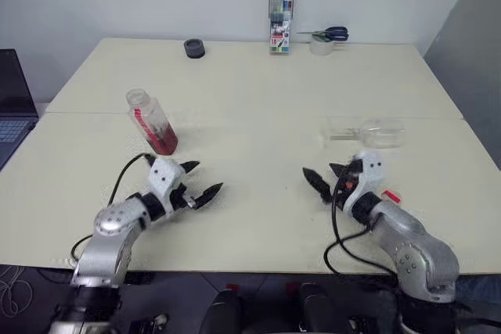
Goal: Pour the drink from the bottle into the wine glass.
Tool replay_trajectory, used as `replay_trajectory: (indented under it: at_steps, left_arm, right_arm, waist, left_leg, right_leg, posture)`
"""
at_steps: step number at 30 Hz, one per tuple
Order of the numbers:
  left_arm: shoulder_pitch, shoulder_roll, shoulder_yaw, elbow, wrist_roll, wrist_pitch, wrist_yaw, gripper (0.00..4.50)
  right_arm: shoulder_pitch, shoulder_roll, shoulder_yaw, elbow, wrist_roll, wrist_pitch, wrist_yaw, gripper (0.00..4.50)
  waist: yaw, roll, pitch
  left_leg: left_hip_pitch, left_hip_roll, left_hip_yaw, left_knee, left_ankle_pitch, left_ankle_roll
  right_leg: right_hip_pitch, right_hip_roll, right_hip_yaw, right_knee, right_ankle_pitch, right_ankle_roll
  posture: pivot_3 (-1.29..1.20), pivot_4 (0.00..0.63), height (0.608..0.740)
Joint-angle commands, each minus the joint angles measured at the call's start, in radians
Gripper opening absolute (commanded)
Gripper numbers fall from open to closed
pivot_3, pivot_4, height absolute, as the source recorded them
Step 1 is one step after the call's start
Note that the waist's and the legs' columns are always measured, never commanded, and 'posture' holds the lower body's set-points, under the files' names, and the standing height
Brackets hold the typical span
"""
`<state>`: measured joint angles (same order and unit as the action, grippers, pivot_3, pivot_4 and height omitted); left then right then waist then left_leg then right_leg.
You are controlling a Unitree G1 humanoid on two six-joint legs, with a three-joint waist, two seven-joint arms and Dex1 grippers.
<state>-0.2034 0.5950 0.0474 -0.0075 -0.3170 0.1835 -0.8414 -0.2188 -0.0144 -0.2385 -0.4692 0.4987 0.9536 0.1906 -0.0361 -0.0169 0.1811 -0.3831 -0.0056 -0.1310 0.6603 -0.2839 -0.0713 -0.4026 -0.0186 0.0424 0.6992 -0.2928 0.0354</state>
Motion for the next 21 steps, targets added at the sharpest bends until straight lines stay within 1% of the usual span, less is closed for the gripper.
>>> replay_trajectory:
  at_steps: [1, 5, 8, 10, 16, 21]
  left_arm:
    - [-0.099, 0.032, -0.031, -0.009, -0.055, 0.044, -0.131, 4.46]
    - [-0.188, 0.069, -0.064, 0.005, -0.107, 0.125, -0.278, 4.46]
    - [-0.237, 0.106, -0.089, 0.008, -0.121, 0.162, -0.375, 4.46]
    - [-0.255, 0.114, -0.097, 0.017, -0.112, 0.156, -0.402, 4.46]
    - [-0.27, 0.107, -0.1, 0.047, -0.092, 0.136, -0.417, 4.46]
    - [-0.273, 0.101, -0.099, 0.056, -0.086, 0.127, -0.418, 4.46]
  right_arm:
    - [-0.119, 0.081, -0.159, 0.06, 0.115, 0.037, -0.145, 4.5]
    - [-0.208, 0.148, -0.256, 0.132, 0.208, 0.045, -0.251, 4.5]
    - [-0.269, 0.202, -0.328, 0.212, 0.265, -0.009, -0.352, 4.5]
    - [-0.298, 0.216, -0.345, 0.257, 0.302, -0.045, -0.384, 4.5]
    - [-0.379, 0.189, -0.37, 0.413, 0.35, -0.18, -0.452, 4.5]
    - [-0.446, 0.151, -0.392, 0.539, 0.405, -0.257, -0.468, 4.5]
  waist:
    - [-0.003, 0.001, 0.0]
    - [-0.016, 0.001, 0.0]
    - [-0.022, 0.002, 0.0]
    - [-0.022, 0.002, 0.001]
    - [-0.03, 0.003, 0.001]
    - [-0.033, 0.003, 0.001]
  left_leg:
    - [0.0, 0.0, 0.0, 0.0, 0.0, 0.0]
    - [0.0, 0.0, 0.002, -0.003, 0.0, 0.0]
    - [-0.001, -0.001, 0.002, -0.005, 0.0, 0.0]
    - [0.0, -0.001, 0.003, -0.005, 0.0, 0.0]
    - [0.001, 0.0, 0.005, -0.005, 0.0, 0.0]
    - [0.001, 0.0, 0.005, -0.005, 0.0, 0.0]
  right_leg:
    - [0.0, 0.0, 0.0, 0.0, 0.0, 0.0]
    - [-0.002, -0.001, 0.001, -0.001, 0.0, -0.001]
    - [-0.002, -0.002, 0.001, -0.001, 0.0, -0.001]
    - [-0.002, -0.002, 0.002, -0.002, 0.0, -0.001]
    - [-0.003, -0.001, 0.003, -0.001, 0.0, -0.001]
    - [-0.003, -0.001, 0.003, -0.001, 0.0, -0.001]
  posture:
    - [0.0, 0.15, 0.74]
    - [0.0, 0.15, 0.74]
    - [0.0, 0.15, 0.74]
    - [0.0, 0.15, 0.74]
    - [0.0, 0.15, 0.74]
    - [0.0, 0.15, 0.74]
